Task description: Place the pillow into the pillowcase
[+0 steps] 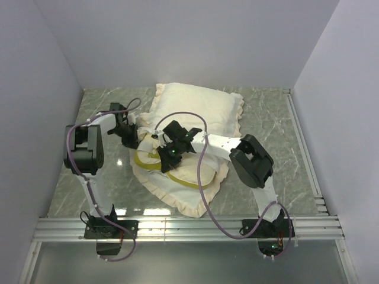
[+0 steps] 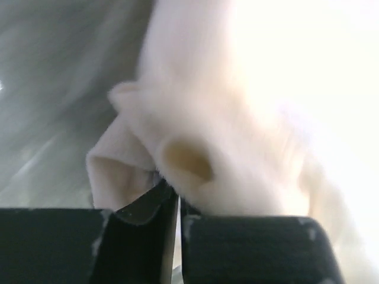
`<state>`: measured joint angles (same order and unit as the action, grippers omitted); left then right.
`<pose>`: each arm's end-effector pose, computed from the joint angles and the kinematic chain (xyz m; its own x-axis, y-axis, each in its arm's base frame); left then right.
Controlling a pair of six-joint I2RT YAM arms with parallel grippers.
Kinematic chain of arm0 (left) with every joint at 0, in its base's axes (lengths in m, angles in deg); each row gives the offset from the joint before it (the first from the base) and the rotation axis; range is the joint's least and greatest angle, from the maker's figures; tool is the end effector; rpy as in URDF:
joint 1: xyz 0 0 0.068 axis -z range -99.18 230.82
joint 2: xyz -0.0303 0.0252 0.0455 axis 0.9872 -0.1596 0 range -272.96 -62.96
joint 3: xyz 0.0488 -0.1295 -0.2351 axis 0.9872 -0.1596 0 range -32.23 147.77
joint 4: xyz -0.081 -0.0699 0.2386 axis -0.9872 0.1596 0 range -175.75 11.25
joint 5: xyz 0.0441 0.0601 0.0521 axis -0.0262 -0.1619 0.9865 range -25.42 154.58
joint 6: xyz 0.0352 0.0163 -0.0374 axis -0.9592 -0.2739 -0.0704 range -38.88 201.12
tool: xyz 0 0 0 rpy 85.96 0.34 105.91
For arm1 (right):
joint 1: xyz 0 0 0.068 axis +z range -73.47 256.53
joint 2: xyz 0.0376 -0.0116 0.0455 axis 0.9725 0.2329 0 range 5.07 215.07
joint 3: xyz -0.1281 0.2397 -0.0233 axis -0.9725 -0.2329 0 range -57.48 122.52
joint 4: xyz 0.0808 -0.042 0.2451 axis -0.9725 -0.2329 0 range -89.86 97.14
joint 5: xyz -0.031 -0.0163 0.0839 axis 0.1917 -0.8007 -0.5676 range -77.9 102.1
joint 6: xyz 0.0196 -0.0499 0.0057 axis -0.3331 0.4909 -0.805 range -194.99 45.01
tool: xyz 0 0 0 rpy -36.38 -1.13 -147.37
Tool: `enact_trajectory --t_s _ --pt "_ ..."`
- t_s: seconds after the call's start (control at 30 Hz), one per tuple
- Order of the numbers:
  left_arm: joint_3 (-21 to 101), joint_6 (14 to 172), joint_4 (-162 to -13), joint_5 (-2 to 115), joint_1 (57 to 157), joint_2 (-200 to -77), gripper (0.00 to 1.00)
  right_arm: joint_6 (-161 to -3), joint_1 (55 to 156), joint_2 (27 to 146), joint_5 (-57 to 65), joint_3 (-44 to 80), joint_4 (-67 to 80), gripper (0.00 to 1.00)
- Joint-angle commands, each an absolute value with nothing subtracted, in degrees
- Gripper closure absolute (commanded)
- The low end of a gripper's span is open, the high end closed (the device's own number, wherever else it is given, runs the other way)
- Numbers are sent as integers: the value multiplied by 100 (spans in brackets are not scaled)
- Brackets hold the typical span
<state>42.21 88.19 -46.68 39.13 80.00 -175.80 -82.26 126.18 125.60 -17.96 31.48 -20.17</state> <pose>0.3751 -0.0100 0.1480 -0.9785 -0.1251 -0.1637 -0.0404 0.8956 -0.4429 0.2769 0.3533 0.1740 -0.6545 -0.6011 -0.4585 -0.7504 0.4426 0.4908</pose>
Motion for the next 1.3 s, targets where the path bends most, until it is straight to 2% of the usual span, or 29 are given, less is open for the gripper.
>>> enact_trajectory --t_s 0.0,0.13,0.27,0.33,0.43,0.53,0.67,0.7,0.73,0.77,0.8,0.83,0.87,0.9,1.0,1.1,1.2,1.23,1.27 --pt "4835 9226 -5357 3663 8581 -18222 90 -9712 12892 12206 -2149 2356 -1845 100" --pt "5872 9579 -5306 3549 9118 -18967 94 -10179 12883 11916 -1516 2433 -1668 100" --pt "7459 9527 -4788 3514 9768 -19680 95 -10548 12874 12003 -734 2846 -1992 100" --pt "7736 9439 -4568 3539 9857 -19779 96 -10540 12778 12099 -278 3066 -2089 100" --pt "7440 9299 -4400 3802 9638 -19385 99 -10531 12244 12222 -249 3233 -2168 100" --pt "6518 9123 -4435 3996 8736 -18753 100 -10461 11664 12179 -222 3199 -2186 100" --pt "5813 8596 -4523 4663 7822 -18258 100 -10329 11083 11995 -1458 2883 -1688 100" --pt "5821 8456 -4523 4691 7670 -18241 99 -10355 10994 11934 -2262 2761 -1503 100" --pt "5839 8394 -4532 4665 7547 -18232 96 -10416 10932 11820 -2557 2533 -1335 100" --pt "5874 8358 -4549 4587 7415 -18179 86 -10565 10845 11758 -2856 2409 -855 100" --pt "5857 8306 -4593 4351 7388 -18118 81 -10732 10809 11679 -3425 2242 -511 100" --pt "5813 8331 -4750 4192 7396 -17917 71 -10977 10783 11539 -3639 1919 -142 100" --pt "5621 8401 -4882 4016 7396 -17759 66 -11528 10774 11485 -3885 1759 688 100" --pt "5480 8584 -5031 3693 7405 -17574 64 -11785 10774 11459 -4053 1662 1079 100" --pt "4909 9032 -5647 3671 7519 -16731 51 -12577 10774 11502 -4493 1617 2048 100" --pt "4452 9463 -5893 3733 7738 -16089 48 -12956 10765 11520 -4590 1731 2427 100" --pt "3758 9920 -6490 4128 8290 -15543 33 -13290 10774 11467 -4608 1714 2779 100" --pt "3591 10079 -6614 4729 8467 -15455 30 -13361 10765 11441 -4617 1705 2867 100" --pt "3432 10167 -6667 4848 8842 -15498 30 -13500 10756 11423 -4634 1696 2998 100"
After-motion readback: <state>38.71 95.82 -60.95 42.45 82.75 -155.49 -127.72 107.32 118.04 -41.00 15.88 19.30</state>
